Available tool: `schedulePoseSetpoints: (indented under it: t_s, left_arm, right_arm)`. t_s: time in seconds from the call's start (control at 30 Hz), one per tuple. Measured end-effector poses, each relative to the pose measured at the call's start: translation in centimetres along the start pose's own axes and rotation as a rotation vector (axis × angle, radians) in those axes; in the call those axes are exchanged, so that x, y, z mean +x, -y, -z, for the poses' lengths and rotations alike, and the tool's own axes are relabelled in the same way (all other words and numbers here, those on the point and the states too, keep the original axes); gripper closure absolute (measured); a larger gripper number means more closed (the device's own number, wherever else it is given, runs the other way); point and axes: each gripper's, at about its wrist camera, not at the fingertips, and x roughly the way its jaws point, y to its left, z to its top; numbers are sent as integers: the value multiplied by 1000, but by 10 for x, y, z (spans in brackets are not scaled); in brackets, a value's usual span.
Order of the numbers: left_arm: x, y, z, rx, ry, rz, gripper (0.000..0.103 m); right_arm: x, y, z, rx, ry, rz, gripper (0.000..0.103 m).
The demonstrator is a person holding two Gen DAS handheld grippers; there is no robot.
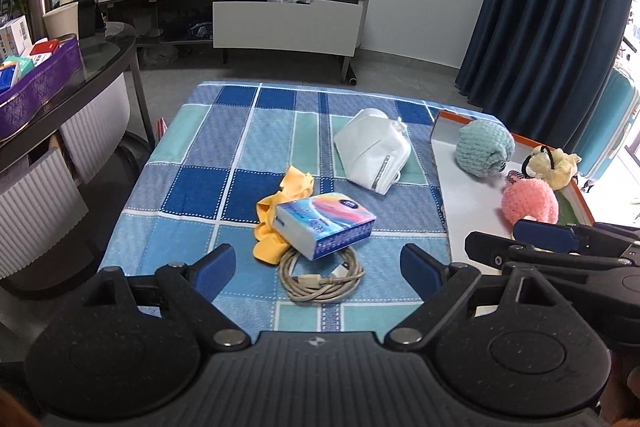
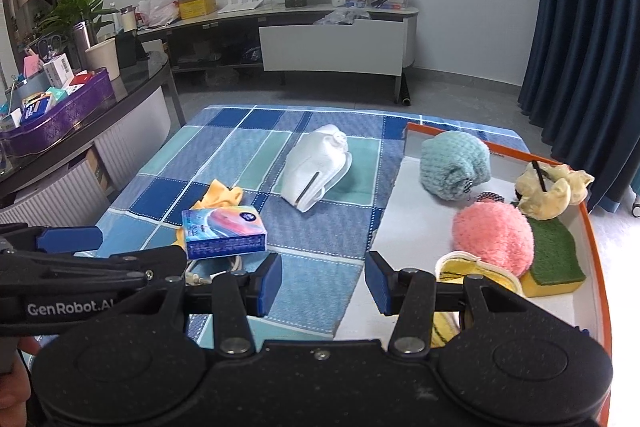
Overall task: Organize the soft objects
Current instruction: 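Withdraw both tools toward the tissue pack and yellow glove on the tablecloth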
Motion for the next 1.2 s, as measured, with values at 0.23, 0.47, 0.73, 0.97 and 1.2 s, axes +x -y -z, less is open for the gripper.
schedulePoseSetpoints:
  t_s: [0.23, 0.47, 0.73, 0.97, 1.2]
  left_arm:
    - [7, -24, 10, -20, -28, -36, 9]
    - [10, -47, 12, -63, -49, -79, 9]
    - [10, -65, 9, -98, -43, -114, 8]
    - [12, -84, 8, -140, -51, -159, 8]
    - [23, -84, 8, -135, -77, -138, 8]
  right_arm:
    - [12, -7, 6, -7, -33, -48, 43]
    - [29, -15, 6, 4, -66, -103, 32]
    - [53, -42, -12, -41, -66, -160, 24]
    - [83, -69, -28, -85, -88, -193, 22]
    - [95, -57, -22, -108, -123, -50, 22]
